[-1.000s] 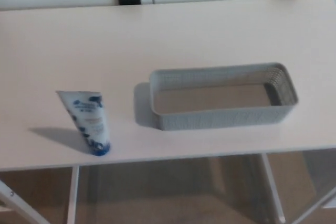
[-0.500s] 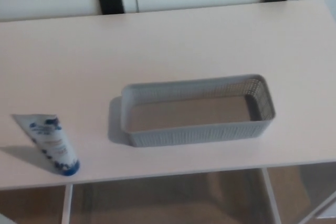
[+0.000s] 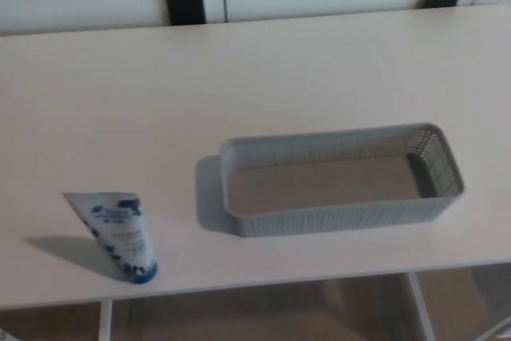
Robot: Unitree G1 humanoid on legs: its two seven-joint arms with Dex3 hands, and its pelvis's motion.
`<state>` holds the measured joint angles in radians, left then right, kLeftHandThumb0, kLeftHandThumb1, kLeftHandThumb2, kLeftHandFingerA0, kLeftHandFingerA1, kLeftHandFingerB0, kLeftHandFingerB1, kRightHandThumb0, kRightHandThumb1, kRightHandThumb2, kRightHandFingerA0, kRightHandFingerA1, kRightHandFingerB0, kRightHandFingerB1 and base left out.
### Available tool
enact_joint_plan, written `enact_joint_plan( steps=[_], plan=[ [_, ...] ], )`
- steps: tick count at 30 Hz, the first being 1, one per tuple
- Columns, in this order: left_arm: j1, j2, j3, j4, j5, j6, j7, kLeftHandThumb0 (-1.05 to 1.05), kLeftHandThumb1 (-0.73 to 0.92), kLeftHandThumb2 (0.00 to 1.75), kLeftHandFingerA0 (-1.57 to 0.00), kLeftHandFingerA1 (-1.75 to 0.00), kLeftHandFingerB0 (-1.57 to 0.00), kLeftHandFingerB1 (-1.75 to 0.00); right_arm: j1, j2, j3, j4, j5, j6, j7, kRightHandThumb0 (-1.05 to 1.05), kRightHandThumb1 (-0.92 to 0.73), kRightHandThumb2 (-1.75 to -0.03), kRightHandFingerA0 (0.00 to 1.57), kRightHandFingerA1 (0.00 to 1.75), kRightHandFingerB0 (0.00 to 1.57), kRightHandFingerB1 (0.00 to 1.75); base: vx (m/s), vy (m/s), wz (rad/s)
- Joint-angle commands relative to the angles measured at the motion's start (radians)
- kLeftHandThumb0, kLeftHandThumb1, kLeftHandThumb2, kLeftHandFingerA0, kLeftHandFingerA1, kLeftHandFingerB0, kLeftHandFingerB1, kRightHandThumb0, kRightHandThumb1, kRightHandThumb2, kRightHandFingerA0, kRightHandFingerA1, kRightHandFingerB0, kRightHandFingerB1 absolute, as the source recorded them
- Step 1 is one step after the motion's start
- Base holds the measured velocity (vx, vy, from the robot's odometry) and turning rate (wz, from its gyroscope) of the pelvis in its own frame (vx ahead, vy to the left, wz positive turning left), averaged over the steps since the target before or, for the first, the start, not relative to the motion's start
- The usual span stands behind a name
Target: The robot walks towards a table in front, picks a shampoo with left hand and puts it in a small grey container
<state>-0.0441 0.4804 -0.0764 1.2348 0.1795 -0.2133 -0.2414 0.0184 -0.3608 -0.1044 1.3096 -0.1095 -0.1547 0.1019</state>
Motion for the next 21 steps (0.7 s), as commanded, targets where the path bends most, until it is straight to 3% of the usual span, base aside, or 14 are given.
enact_joint_plan(
  steps=[1, 9, 12, 14, 21],
  plan=[
    [0.016, 0.01, -0.004, 0.005, 0.009, 0.013, -0.012, -0.42, 0.7, 0.61, -0.41, -0.4, -0.32, -0.33, 0.017, -0.015, -0.003, 0.004, 0.005, 0.006, 0.002, -0.41, -0.72, -0.62, 0.63, 0.45, 0.52, 0.4, 0.05, 0.017, 0.21],
    [0.007, 0.024, -0.056, -0.018, 0.051, 0.018, 0.016, -0.43, 0.71, 0.62, -0.43, -0.41, -0.33, -0.33, 0.013, -0.011, -0.003, 0.006, 0.006, 0.006, 0.002, -0.4, -0.72, -0.62, 0.62, 0.44, 0.51, 0.39, 0.01, -0.07, 0.03],
    [0.144, 0.067, -0.059, -0.225, 0.046, -0.075, 0.005, -0.46, 0.65, 0.59, -0.48, -0.43, -0.36, -0.34, 0.018, -0.02, -0.002, 0.011, 0.003, 0.011, 0.004, -0.43, -0.7, -0.61, 0.65, 0.45, 0.54, 0.4, 0.0, 0.0, 0.0],
    [0.27, 0.084, -0.008, -0.427, -0.014, -0.066, -0.033, -0.46, 0.65, 0.59, -0.47, -0.41, -0.35, -0.33, 0.019, -0.028, 0.001, 0.007, -0.001, 0.007, 0.008, -0.43, -0.72, -0.62, 0.63, 0.44, 0.53, 0.39, 0.0, 0.0, 0.0],
    [0.403, 0.1, 0.052, -0.617, -0.063, -0.022, -0.104, -0.47, 0.66, 0.59, -0.44, -0.43, -0.33, -0.35, 0.017, -0.031, 0.006, 0.009, -0.003, 0.006, 0.006, -0.43, -0.71, -0.61, 0.63, 0.44, 0.52, 0.39, 0.0, 0.0, 0.0]
  ],
)
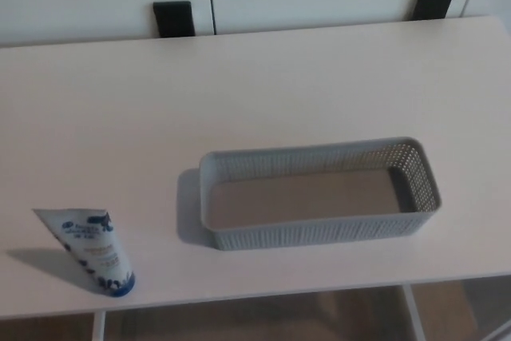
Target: The robot walks towards a table in front, picks a shampoo with left hand and puts it in a small grey container
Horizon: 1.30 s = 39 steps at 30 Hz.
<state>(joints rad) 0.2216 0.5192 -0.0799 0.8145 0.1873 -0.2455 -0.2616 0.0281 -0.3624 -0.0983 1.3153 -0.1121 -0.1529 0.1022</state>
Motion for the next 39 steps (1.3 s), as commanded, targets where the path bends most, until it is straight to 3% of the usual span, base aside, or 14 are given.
enact_joint_plan(
  steps=[1, 8, 12, 14, 19, 20, 21, 24, 25, 27, 29, 31, 36, 39],
  plan=[
    [0.118, 0.064, 0.064, -0.163, -0.067, 0.008, -0.082, -0.48, 0.65, 0.59, -0.47, -0.45, -0.32, -0.35, 0.001, -0.024, 0.004, 0.003, -0.003, 0.009, 0.007, -0.42, -0.72, -0.62, 0.61, 0.44, 0.51, 0.39, 0.0, 0.0, 0.0],
    [0.184, 0.068, 0.096, -0.256, -0.072, 0.041, -0.098, -0.47, 0.66, 0.59, -0.43, -0.41, -0.33, -0.35, 0.009, -0.026, 0.016, 0.007, -0.009, 0.006, 0.004, -0.42, -0.72, -0.62, 0.62, 0.44, 0.52, 0.39, 0.0, 0.0, 0.0],
    [0.465, 0.049, 0.247, -0.551, -0.247, 0.009, -0.164, -0.55, 0.55, 0.57, -0.48, -0.42, -0.31, -0.32, 0.016, -0.033, 0.003, 0.007, 0.005, 0.003, 0.019, -0.41, -0.72, -0.61, 0.59, 0.43, 0.5, 0.38, 0.0, 0.0, 0.0],
    [0.595, 0.022, 0.354, -0.677, -0.489, -0.042, -0.334, -0.62, 0.41, 0.73, -0.3, -0.48, -0.09, -0.36, -0.002, -0.038, 0.006, 0.006, 0.001, 0.004, 0.018, -0.41, -0.72, -0.62, 0.61, 0.43, 0.51, 0.39, 0.0, 0.0, 0.0],
    [0.796, 0.032, 0.579, -0.978, -0.807, -0.05, -0.552, -0.44, 0.46, 0.56, -0.25, -0.37, -0.09, -0.22, -0.002, -0.036, 0.012, 0.009, -0.006, 0.013, 0.007, -0.41, -0.71, -0.61, 0.64, 0.45, 0.52, 0.4, 0.0, 0.0, 0.0],
    [0.8, 0.029, 0.627, -1.013, -0.873, -0.048, -0.587, -0.29, 0.29, 0.85, 0.0, -0.48, 0.0, -0.49, -0.002, -0.036, 0.015, 0.009, -0.009, 0.012, 0.007, -0.4, -0.72, -0.62, 0.62, 0.44, 0.51, 0.39, 0.0, 0.0, 0.0],
    [0.791, 0.015, 0.679, -1.063, -0.962, -0.031, -0.606, -0.3, 0.26, 0.83, 0.0, -0.48, 0.0, -0.49, -0.002, -0.037, 0.019, 0.009, -0.013, 0.01, 0.008, -0.41, -0.72, -0.62, 0.61, 0.44, 0.51, 0.39, 0.0, 0.0, 0.0],
    [0.778, -0.01, 0.751, -1.142, -1.054, -0.04, -0.593, -0.31, 0.24, 0.83, 0.0, -0.48, 0.0, -0.5, 0.001, -0.037, 0.025, 0.01, -0.018, 0.009, 0.006, -0.41, -0.72, -0.61, 0.62, 0.44, 0.52, 0.39, 0.0, 0.0, 0.0],
    [0.774, -0.026, 0.783, -1.198, -1.132, -0.018, -0.593, -0.53, 0.37, 0.67, -0.09, -0.4, -0.05, -0.21, 0.006, -0.035, 0.023, 0.008, -0.016, 0.01, 0.006, -0.41, -0.72, -0.61, 0.62, 0.45, 0.52, 0.39, 0.0, 0.0, 0.0],
    [0.74, -0.039, 0.801, -1.266, -1.172, -0.032, -0.528, -0.47, 0.45, 0.55, -0.12, -0.32, -0.05, -0.19, 0.01, -0.033, 0.019, 0.007, -0.012, 0.011, 0.002, -0.41, -0.71, -0.62, 0.62, 0.44, 0.51, 0.39, 0.0, 0.0, 0.0],
    [0.711, -0.048, 0.799, -1.309, -1.164, -0.03, -0.442, -0.49, 0.32, 0.71, -0.06, -0.42, 0.0, -0.22, 0.015, -0.037, 0.022, 0.008, -0.015, 0.006, 0.003, -0.41, -0.72, -0.61, 0.61, 0.44, 0.51, 0.39, 0.0, 0.0, 0.0],
    [0.592, -0.05, 0.764, -1.272, -1.111, -0.045, -0.382, -0.55, 0.33, 0.67, -0.09, -0.22, -0.08, -0.09, 0.019, -0.038, 0.022, 0.013, -0.016, 0.0, 0.004, -0.42, -0.72, -0.62, 0.62, 0.44, 0.53, 0.39, 0.0, 0.0, 0.0],
    [0.416, -0.026, 0.714, -1.186, -1.031, 0.047, -0.32, -0.48, 0.31, 0.71, -0.03, -0.38, -0.02, -0.21, 0.015, -0.035, 0.021, 0.006, -0.014, 0.003, 0.002, -0.41, -0.72, -0.62, 0.64, 0.44, 0.54, 0.4, 0.0, 0.0, 0.0],
    [0.385, -0.022, 0.697, -1.159, -0.996, 0.113, -0.298, -0.42, 0.43, 0.55, -0.06, -0.33, -0.02, -0.21, 0.013, -0.033, 0.022, 0.008, -0.014, 0.004, 0.006, -0.41, -0.72, -0.62, 0.63, 0.44, 0.53, 0.4, 0.0, 0.0, 0.0]
  ],
)
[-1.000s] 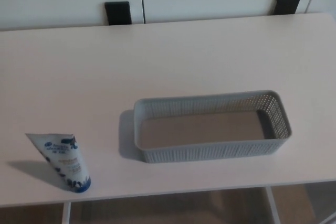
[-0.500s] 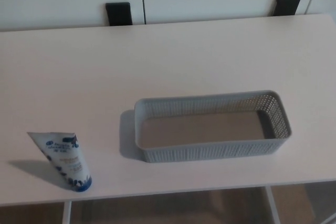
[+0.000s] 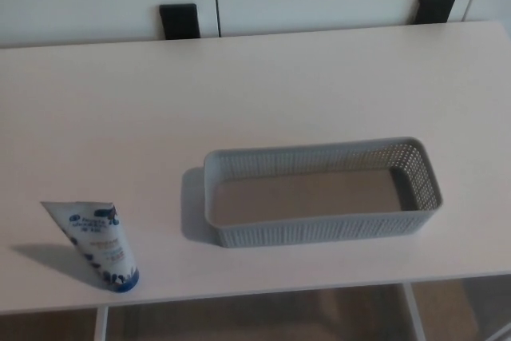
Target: The robot walks towards a table in front, picks a shampoo with left hand and puts it in a small grey container
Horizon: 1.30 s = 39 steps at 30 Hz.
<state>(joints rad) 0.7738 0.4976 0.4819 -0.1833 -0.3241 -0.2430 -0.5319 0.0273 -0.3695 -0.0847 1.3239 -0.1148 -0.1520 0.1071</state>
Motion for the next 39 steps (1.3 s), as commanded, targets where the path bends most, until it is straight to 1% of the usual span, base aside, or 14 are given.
enact_joint_plan(
  steps=[1, 3, 5, 7, 11, 15, 16, 18, 21, 27, 29, 31, 34, 39],
  plan=[
    [-0.205, -0.005, 0.102, -0.121, -0.419, 0.124, -0.013, -0.46, 0.31, 0.7, -0.01, -0.36, 0.0, -0.18, 0.015, -0.029, 0.008, -0.001, -0.01, 0.006, 0.006, -0.41, -0.72, -0.62, 0.62, 0.44, 0.52, 0.39, 0.0, 0.0, 0.0],
    [-0.24, -0.007, 0.083, -0.09, -0.395, 0.146, -0.013, -0.48, 0.31, 0.7, -0.01, -0.32, 0.0, -0.18, 0.01, -0.031, 0.013, -0.002, -0.016, 0.003, 0.002, -0.41, -0.72, -0.62, 0.63, 0.44, 0.52, 0.39, 0.0, 0.0, 0.0],
    [-0.282, -0.019, 0.049, -0.042, -0.36, 0.176, -0.01, -0.49, 0.31, 0.67, 0.0, -0.22, 0.0, -0.1, 0.019, -0.029, 0.009, 0.0, -0.012, 0.0, 0.0, -0.41, -0.71, -0.61, 0.63, 0.44, 0.53, 0.4, 0.0, 0.0, 0.0],
    [-0.308, -0.026, 0.031, -0.01, -0.342, 0.179, -0.028, -0.47, 0.3, 0.67, 0.0, -0.25, 0.0, -0.13, 0.019, -0.03, 0.011, 0.0, -0.013, 0.001, 0.001, -0.41, -0.72, -0.61, 0.62, 0.44, 0.52, 0.39, 0.0, 0.0, 0.0],
    [-0.383, -0.028, -0.011, 0.098, -0.303, 0.199, -0.081, -0.55, 0.34, 0.66, 0.0, -0.1, 0.0, 0.0, 0.011, -0.031, 0.016, -0.003, -0.014, 0.0, -0.003, -0.41, -0.71, -0.62, 0.64, 0.45, 0.54, 0.4, 0.0, 0.0, 0.0],
    [-0.42, -0.024, -0.033, 0.186, -0.26, 0.178, -0.126, -0.56, 0.37, 0.68, 0.0, -0.09, 0.0, 0.0, 0.01, -0.028, 0.011, 0.0, -0.008, 0.004, -0.001, -0.41, -0.71, -0.61, 0.62, 0.44, 0.52, 0.39, 0.0, 0.0, 0.0],
    [-0.433, -0.019, -0.048, 0.219, -0.239, 0.173, -0.136, -0.6, 0.38, 0.71, 0.0, -0.05, 0.0, 0.0, 0.011, -0.028, 0.012, 0.0, -0.009, 0.004, -0.001, -0.41, -0.71, -0.62, 0.62, 0.44, 0.52, 0.39, 0.0, 0.0, 0.0],
    [-0.464, -0.013, -0.07, 0.258, -0.219, 0.171, -0.146, -0.6, 0.38, 0.71, 0.0, -0.06, 0.0, 0.0, 0.005, -0.027, 0.009, -0.001, -0.005, 0.006, 0.007, -0.41, -0.71, -0.61, 0.6, 0.44, 0.51, 0.39, 0.0, 0.0, 0.0],
    [-0.535, -0.001, -0.112, 0.337, -0.172, 0.178, -0.136, -0.6, 0.38, 0.71, 0.0, -0.06, 0.0, 0.0, -0.024, -0.024, 0.005, 0.003, -0.003, 0.016, 0.0, -0.42, -0.7, -0.61, 0.63, 0.45, 0.53, 0.4, 0.0, 0.0, 0.0],
    [-0.565, 0.001, -0.175, 0.415, -0.091, 0.169, -0.11, -0.6, 0.38, 0.73, 0.0, -0.07, 0.0, 0.0, -0.02, -0.029, 0.016, -0.001, -0.014, 0.013, 0.006, -0.41, -0.72, -0.62, 0.63, 0.45, 0.52, 0.39, 0.0, 0.0, 0.0],
    [-0.568, -0.002, -0.185, 0.464, -0.083, 0.138, -0.134, -0.62, 0.39, 0.74, 0.0, -0.08, 0.0, 0.0, -0.014, -0.028, 0.018, -0.001, -0.014, 0.007, 0.012, -0.41, -0.72, -0.61, 0.62, 0.44, 0.52, 0.4, 0.0, 0.0, 0.0],
    [-0.559, -0.006, -0.202, 0.472, -0.07, 0.158, -0.124, -0.59, 0.38, 0.73, 0.0, -0.08, 0.0, 0.0, -0.012, -0.025, 0.023, 0.006, -0.018, 0.014, 0.007, -0.39, -0.7, -0.61, 0.62, 0.45, 0.52, 0.39, 0.0, 0.0, 0.0],
    [-0.58, -0.018, -0.217, 0.507, -0.061, 0.135, -0.13, -0.58, 0.38, 0.71, 0.0, -0.1, 0.0, 0.0, -0.022, -0.026, 0.026, 0.003, -0.018, 0.009, 0.006, -0.39, -0.71, -0.61, 0.62, 0.45, 0.53, 0.4, 0.0, 0.0, 0.0],
    [-0.628, -0.029, -0.236, 0.548, -0.065, 0.175, -0.128, -0.56, 0.37, 0.72, 0.0, -0.1, 0.0, 0.0, -0.04, -0.026, 0.028, 0.001, -0.018, 0.018, 0.006, -0.41, -0.7, -0.61, 0.63, 0.45, 0.53, 0.4, 0.0, 0.0, 0.0]
  ],
)
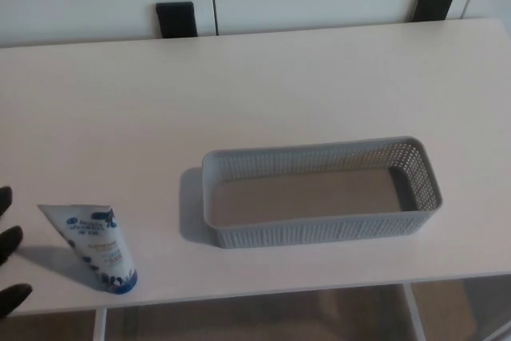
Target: The robot walks towards a table in front, picks a shampoo with left hand and puts it in a small grey container
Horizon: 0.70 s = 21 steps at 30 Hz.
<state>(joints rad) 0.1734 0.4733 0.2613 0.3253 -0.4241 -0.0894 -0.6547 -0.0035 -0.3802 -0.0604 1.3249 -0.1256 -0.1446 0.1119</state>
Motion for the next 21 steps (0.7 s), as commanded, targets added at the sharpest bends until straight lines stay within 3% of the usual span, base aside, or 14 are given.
enact_joint_plan(
  steps=[1, 21],
  plan=[
    [-0.033, -0.006, -0.018, 0.047, 0.036, 0.023, -0.006, -0.56, 0.37, 0.72, 0.0, -0.1, 0.0, 0.0, -0.011, -0.015, 0.007, 0.0, -0.01, 0.014, -0.001, -0.41, -0.7, -0.61, 0.63, 0.45, 0.53, 0.4, 0.0, 0.0, 0.0],
    [-0.051, -0.043, -0.08, 0.044, 0.103, -0.034, 0.027, -0.56, 0.37, 0.72, 0.0, -0.15, 0.0, -0.03, -0.002, -0.016, 0.014, -0.001, -0.018, 0.003, 0.002, -0.4, -0.71, -0.61, 0.6, 0.44, 0.53, 0.39, 0.0, 0.0, 0.0]
  ],
)
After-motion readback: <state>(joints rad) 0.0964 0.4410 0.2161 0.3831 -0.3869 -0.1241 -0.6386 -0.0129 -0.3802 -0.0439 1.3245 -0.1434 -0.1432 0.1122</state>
